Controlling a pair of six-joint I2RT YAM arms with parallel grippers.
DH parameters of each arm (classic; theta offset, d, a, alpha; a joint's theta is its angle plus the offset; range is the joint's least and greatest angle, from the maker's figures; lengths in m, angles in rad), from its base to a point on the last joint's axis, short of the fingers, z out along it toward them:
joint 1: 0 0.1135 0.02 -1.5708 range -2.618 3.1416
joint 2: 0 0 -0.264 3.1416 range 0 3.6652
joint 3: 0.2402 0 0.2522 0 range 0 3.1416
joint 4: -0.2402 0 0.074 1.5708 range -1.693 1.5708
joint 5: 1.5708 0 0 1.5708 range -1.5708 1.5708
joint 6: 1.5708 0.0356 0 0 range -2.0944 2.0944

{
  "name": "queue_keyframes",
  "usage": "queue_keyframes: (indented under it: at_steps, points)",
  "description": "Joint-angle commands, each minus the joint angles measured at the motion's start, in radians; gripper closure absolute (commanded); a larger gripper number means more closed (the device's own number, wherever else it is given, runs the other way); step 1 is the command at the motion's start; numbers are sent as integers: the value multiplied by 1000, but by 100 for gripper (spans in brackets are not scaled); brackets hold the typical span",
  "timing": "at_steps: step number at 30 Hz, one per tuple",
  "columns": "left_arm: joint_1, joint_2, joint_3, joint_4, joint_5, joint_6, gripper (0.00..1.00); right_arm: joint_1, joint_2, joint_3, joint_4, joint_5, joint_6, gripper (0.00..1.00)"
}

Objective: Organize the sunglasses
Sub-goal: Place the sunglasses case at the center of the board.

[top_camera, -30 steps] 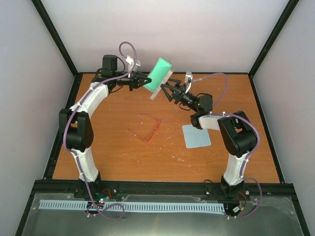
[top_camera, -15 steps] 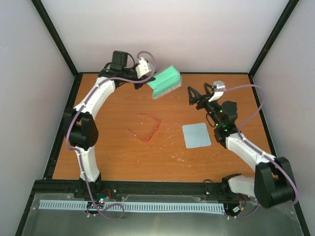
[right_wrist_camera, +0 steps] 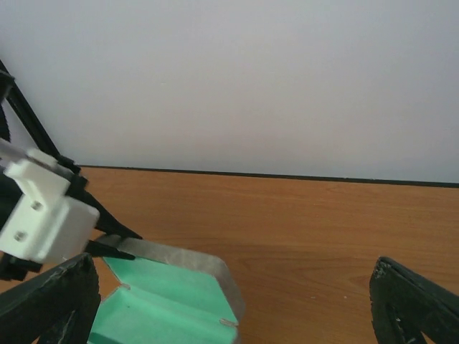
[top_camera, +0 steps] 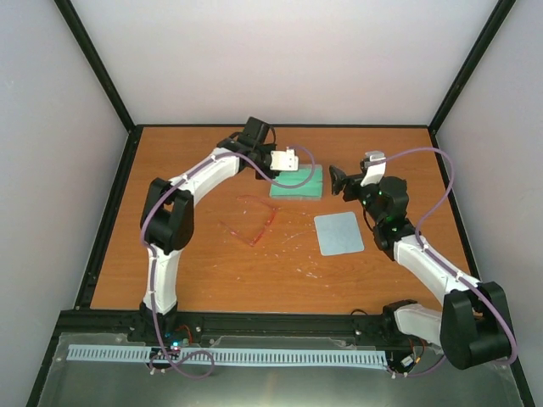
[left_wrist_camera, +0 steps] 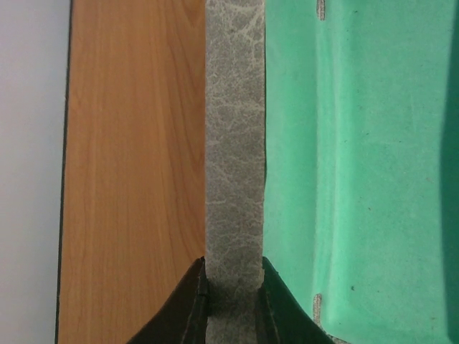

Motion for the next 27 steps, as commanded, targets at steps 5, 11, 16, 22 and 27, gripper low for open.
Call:
queue_keyframes:
  at_steps: [5, 11, 16, 22, 27]
  points:
    - [-63, 59, -72, 188, -286, -5, 100, -12, -58, -28, -35, 10, -36, 0]
    - [-69, 87, -95, 283, -337, 1, 100, -12, -83, -40, -53, 12, -31, 0]
    - [-68, 83, -116, 323, -329, 14, 100, -12, -101, -46, -74, 26, -34, 0]
    - [-69, 76, -134, 334, -302, 23, 99, -11, -109, -52, -84, 33, -31, 0]
    - [-69, 74, -156, 371, -301, 16, 77, -12, -105, -46, -98, 32, -38, 0]
